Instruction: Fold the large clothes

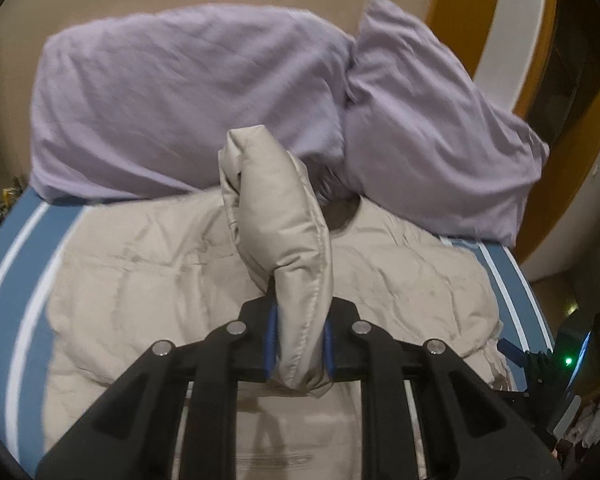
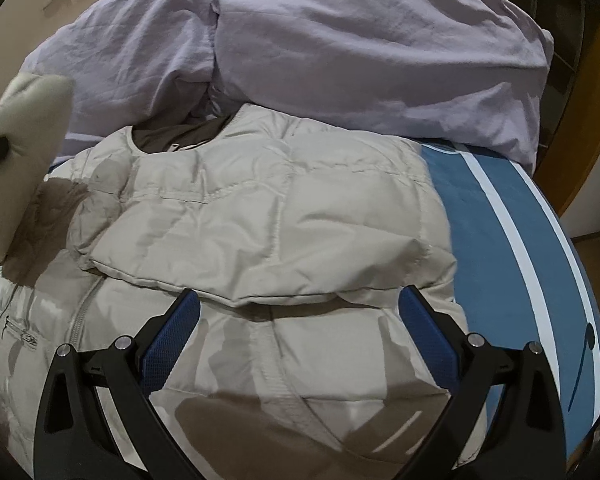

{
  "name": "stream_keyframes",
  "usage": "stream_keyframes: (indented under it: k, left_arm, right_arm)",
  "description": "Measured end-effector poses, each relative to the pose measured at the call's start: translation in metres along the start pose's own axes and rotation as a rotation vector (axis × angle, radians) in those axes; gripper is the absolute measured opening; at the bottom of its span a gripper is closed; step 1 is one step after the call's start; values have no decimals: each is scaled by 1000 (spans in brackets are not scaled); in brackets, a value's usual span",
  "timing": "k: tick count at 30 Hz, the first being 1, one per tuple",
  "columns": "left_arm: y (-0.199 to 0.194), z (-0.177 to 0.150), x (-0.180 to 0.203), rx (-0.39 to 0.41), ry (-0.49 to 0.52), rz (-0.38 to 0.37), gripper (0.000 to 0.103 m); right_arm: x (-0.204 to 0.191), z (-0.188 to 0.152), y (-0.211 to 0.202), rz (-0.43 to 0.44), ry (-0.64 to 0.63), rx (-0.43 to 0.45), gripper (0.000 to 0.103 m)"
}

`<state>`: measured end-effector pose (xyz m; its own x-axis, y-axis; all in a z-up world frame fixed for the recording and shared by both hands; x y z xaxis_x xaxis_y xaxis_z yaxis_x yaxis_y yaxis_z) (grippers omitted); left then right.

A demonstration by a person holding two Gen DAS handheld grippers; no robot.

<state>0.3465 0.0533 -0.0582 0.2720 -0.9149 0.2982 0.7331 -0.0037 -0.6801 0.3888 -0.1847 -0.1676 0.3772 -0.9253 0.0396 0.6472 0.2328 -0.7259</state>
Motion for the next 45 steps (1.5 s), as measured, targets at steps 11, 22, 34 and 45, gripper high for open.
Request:
stream_keyframes:
  k: [11, 22, 34, 45]
  left_arm:
    - [27, -34, 17, -87, 98, 31, 37]
    - [30, -17, 11, -17, 140, 120, 51]
    - [92, -43, 16, -64, 222, 259, 54]
    - [112, -46, 14, -90, 227, 296, 54]
  right_arm:
    - [10, -10, 5, -2, 25, -10, 101]
    - [11, -13, 10, 2, 34, -11, 101]
    - [10, -21, 17, 21, 47, 0, 101]
    - [8, -22, 24, 11, 36, -13, 102]
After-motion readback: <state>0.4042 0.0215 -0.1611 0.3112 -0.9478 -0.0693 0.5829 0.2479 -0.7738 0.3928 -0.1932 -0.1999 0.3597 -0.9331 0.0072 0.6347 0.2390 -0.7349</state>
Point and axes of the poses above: each gripper's, at about its wrist camera, not at the fingertips, and y roughly the way its jaws point, x to its right, z to its top, the point moved 8 cm from there along y, roughly the way its jaws point, and after that the axes turned 8 degrees about -y, right-handed, at the moved point
